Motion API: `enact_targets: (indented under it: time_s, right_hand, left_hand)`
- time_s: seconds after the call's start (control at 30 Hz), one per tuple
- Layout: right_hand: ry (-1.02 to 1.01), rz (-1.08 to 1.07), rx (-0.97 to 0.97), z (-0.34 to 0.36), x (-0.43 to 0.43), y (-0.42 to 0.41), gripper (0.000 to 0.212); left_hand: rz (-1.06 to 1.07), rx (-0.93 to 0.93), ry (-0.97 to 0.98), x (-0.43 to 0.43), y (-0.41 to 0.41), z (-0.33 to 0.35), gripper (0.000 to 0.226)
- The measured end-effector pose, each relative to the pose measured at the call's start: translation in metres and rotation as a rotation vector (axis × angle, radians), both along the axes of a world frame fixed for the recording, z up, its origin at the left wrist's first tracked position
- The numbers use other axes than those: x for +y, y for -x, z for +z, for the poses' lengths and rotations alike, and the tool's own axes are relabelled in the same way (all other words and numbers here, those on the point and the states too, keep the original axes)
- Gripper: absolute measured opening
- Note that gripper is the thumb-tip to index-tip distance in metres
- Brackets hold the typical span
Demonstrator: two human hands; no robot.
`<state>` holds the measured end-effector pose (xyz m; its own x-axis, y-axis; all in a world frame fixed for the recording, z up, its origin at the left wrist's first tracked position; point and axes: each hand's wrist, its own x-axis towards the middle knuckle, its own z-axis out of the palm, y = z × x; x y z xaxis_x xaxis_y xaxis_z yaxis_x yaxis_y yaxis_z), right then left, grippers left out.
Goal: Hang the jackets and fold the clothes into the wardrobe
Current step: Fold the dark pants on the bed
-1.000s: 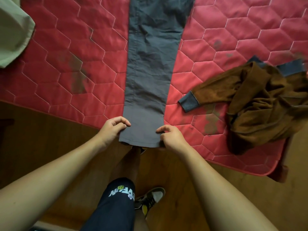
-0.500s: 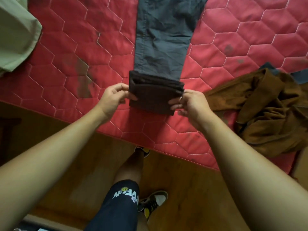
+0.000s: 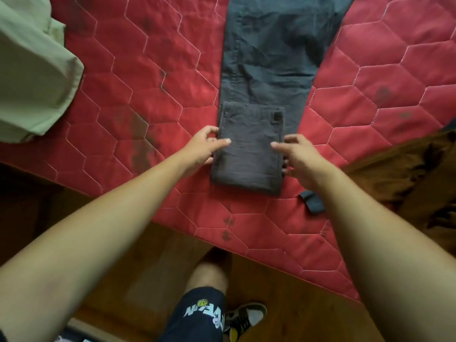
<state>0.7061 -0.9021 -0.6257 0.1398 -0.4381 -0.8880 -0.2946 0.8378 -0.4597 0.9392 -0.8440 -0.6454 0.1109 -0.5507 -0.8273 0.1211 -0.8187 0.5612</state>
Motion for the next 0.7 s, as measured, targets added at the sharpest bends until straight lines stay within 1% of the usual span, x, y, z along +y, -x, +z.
enact_targets:
  time_s: [0.07,0.1,0.2,0.3,0.37,0.43,0.53,0.7]
  right_hand:
    - [-0.074,0.053,0.025,-0.015,0.027,0.010,0.019]
    - [-0.079,0.075,0.039,-0.020,0.039,0.015,0.016]
    - [-0.012,0.123,0.074,-0.029,0.068,0.023,0.017]
    - [0.055,0.150,0.101,-0.033,0.087,0.021,0.018]
    - [0.085,0.181,0.137,-0.039,0.098,0.023,0.014]
    - [0.084,0.196,0.147,-0.045,0.112,0.026,0.011]
    - [0.062,0.205,0.137,-0.044,0.133,0.027,0.016]
    - [0.055,0.165,0.125,-0.042,0.141,0.026,0.011]
  left_hand:
    - [-0.024,0.045,-0.055,0.020,-0.001,-0.006,0.022]
    - [-0.040,0.065,-0.078,0.031,-0.002,-0.010,0.021]
    - [-0.069,0.087,-0.084,0.059,-0.002,-0.017,0.018]
    - [-0.072,0.050,-0.060,0.073,0.003,-0.017,0.013]
    - [-0.094,0.015,-0.051,0.081,0.006,-0.015,0.011]
    - [-0.128,0.005,-0.046,0.093,0.006,-0.016,0.009]
    - [-0.168,-0.015,-0.018,0.113,0.006,-0.016,0.009]
    - [-0.141,-0.102,0.078,0.122,0.014,-0.015,0.009]
